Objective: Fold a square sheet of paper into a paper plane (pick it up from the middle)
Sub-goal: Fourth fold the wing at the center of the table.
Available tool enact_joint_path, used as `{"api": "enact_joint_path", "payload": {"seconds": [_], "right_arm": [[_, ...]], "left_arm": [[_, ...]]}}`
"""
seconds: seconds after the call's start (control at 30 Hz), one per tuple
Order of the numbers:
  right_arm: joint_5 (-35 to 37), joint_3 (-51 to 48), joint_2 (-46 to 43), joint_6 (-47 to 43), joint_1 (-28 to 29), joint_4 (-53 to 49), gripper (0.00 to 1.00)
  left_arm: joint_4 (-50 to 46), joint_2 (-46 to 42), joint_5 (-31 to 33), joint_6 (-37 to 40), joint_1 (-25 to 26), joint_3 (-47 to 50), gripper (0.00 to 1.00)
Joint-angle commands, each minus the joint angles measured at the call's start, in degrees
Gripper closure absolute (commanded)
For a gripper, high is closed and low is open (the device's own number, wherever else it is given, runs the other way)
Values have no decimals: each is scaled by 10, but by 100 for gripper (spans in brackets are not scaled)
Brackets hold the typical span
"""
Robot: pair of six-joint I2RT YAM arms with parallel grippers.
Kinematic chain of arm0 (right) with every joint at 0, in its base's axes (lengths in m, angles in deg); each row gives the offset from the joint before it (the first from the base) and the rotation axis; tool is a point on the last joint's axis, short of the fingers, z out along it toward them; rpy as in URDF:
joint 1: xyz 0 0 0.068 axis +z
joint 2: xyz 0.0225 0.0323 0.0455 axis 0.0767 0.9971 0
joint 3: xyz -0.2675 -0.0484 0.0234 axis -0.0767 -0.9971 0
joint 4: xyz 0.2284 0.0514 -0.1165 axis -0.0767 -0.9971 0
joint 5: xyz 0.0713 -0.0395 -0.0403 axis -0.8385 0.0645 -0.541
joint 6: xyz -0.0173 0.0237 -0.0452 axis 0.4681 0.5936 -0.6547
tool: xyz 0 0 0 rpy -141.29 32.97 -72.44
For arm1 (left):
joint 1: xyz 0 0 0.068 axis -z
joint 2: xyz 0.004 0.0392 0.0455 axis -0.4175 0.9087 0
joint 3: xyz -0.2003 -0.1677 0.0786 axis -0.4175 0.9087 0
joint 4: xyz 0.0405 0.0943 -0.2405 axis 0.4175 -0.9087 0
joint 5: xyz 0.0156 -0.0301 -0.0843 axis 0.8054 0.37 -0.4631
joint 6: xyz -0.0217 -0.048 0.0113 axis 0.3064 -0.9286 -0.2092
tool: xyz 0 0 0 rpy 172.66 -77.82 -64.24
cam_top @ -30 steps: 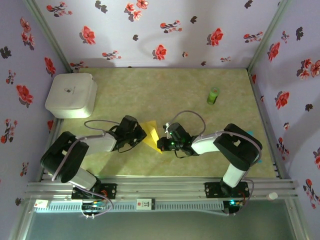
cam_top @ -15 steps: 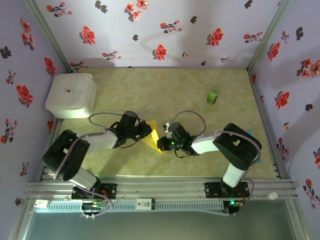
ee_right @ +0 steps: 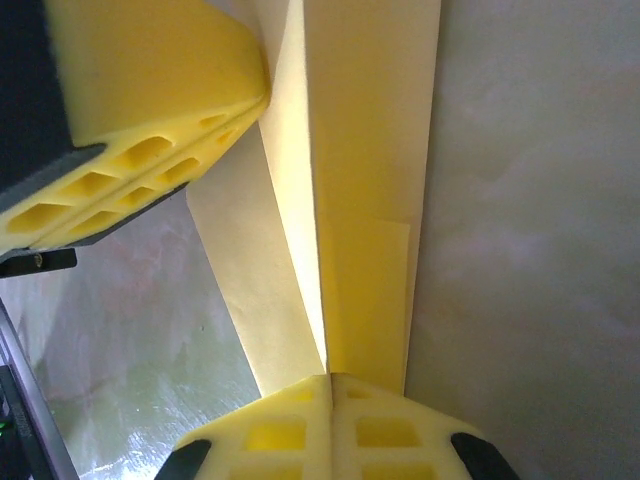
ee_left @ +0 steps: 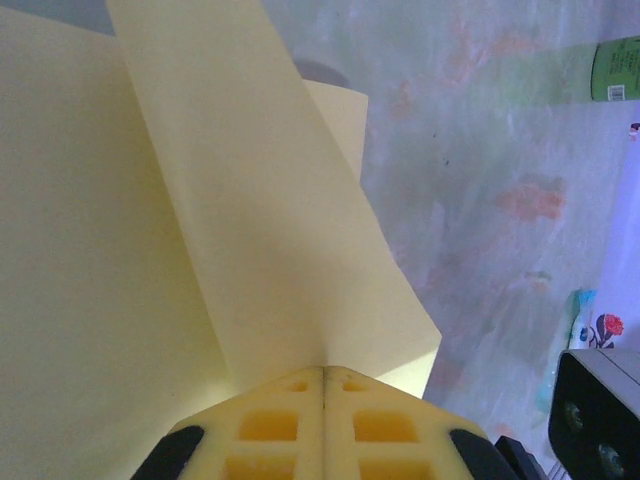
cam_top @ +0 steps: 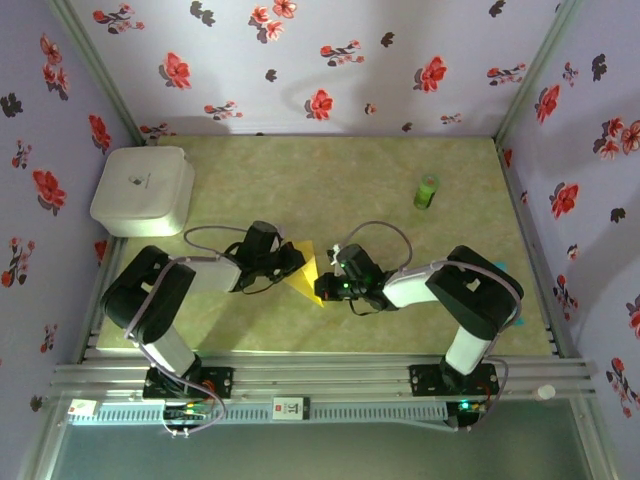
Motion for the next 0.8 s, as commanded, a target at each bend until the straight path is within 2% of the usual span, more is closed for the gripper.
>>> {"api": "enact_joint_path", "payload": {"seconds": [0.0,0.77], "right_arm": [[10,-1,38,2,-3,-21,96],[-26,20,56,22,-22,-61,96]], "left_arm": [[15,11,-5,-1,-6,-20,100],[-6,52,-1,4,-7,-49,99]]}}
